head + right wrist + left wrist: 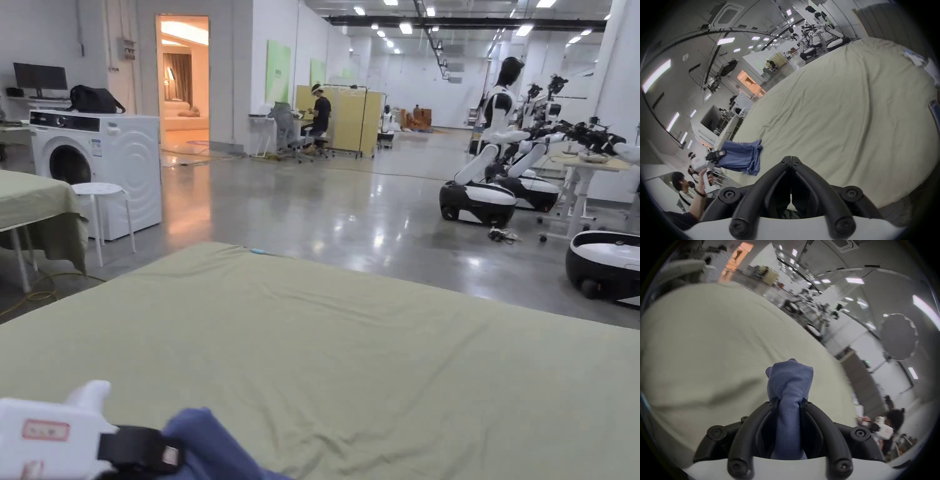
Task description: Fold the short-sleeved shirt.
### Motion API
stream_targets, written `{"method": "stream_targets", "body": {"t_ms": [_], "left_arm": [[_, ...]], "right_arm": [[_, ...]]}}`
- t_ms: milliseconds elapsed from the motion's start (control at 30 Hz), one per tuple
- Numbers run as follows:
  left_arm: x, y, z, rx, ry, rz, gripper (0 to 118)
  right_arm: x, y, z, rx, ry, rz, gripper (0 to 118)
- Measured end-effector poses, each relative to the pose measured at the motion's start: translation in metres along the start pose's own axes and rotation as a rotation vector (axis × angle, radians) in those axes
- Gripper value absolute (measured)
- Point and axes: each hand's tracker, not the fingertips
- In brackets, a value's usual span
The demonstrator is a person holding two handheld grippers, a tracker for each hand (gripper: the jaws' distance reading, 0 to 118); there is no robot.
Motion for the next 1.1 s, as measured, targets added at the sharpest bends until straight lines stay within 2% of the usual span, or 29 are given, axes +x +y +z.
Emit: {"method": "stream_targets", "body": {"t_ms": [67, 167, 233, 267, 333, 400, 433, 467, 533, 633, 700, 833, 933, 1000, 1033, 1067, 1100], "left_arm": [[-0.027, 0.017, 0.007, 0.052, 0.088, -0.009, 20], [-0.046, 0.030, 0.002, 0.054, 0.094, 0.068, 23], [-0.044, 0.034, -0.007, 0.044, 0.145, 0.031, 42], [-0.037, 0.038, -0.010, 0.037, 0.242, -0.023, 54], [-0.016, 0.043, -0.007, 0.077, 0.391, -0.193, 60], [0.008, 0.049, 0.009, 0.150, 0.471, -0.338, 60], [0.020, 0.048, 0.015, 0.172, 0.499, -0.363, 60], [0.037, 0.045, 0.022, 0.212, 0.505, -0.416, 60], [0.069, 0.036, 0.038, 0.299, 0.469, -0.517, 60], [0.133, 0.006, 0.048, 0.389, 0.307, -0.588, 60], [0.167, -0.015, 0.044, 0.432, 0.167, -0.645, 60], [0.227, -0.060, 0.019, 0.510, 0.098, -0.737, 59], [0.258, -0.084, 0.001, 0.511, 0.022, -0.731, 58], [0.274, -0.099, -0.013, 0.553, 0.029, -0.736, 58], [0.279, -0.104, -0.020, 0.602, 0.081, -0.738, 57], [0.287, -0.110, -0.026, 0.601, 0.124, -0.744, 50], [0.290, -0.114, -0.030, 0.576, 0.155, -0.769, 36]], "right_arm": [[0.001, 0.000, -0.002, -0.010, -0.019, 0.004, 0], [0.002, -0.001, -0.008, -0.014, -0.092, 0.025, 0], [-0.004, 0.000, -0.012, -0.017, -0.107, 0.029, 0], [-0.006, 0.000, -0.014, -0.020, -0.120, 0.050, 0], [-0.016, 0.001, -0.016, -0.028, -0.239, 0.174, 0], [-0.021, 0.002, -0.020, -0.006, -0.442, 0.340, 0], [-0.021, 0.002, -0.021, 0.000, -0.479, 0.381, 0], [-0.022, 0.004, -0.022, 0.005, -0.468, 0.392, 0], [-0.021, 0.010, -0.019, 0.022, -0.416, 0.352, 0], [-0.028, 0.016, -0.013, 0.113, -0.347, 0.309, 0], [-0.038, 0.018, -0.010, 0.162, -0.337, 0.334, 0], [-0.058, 0.028, -0.005, 0.166, -0.338, 0.372, 0], [-0.073, 0.036, 0.000, 0.254, -0.344, 0.430, 0], [-0.077, 0.040, -0.003, 0.335, -0.346, 0.452, 0], [-0.077, 0.042, -0.005, 0.390, -0.367, 0.479, 0], [-0.079, 0.040, -0.007, 0.429, -0.424, 0.506, 0], [-0.081, 0.039, -0.008, 0.439, -0.458, 0.524, 0]]}}
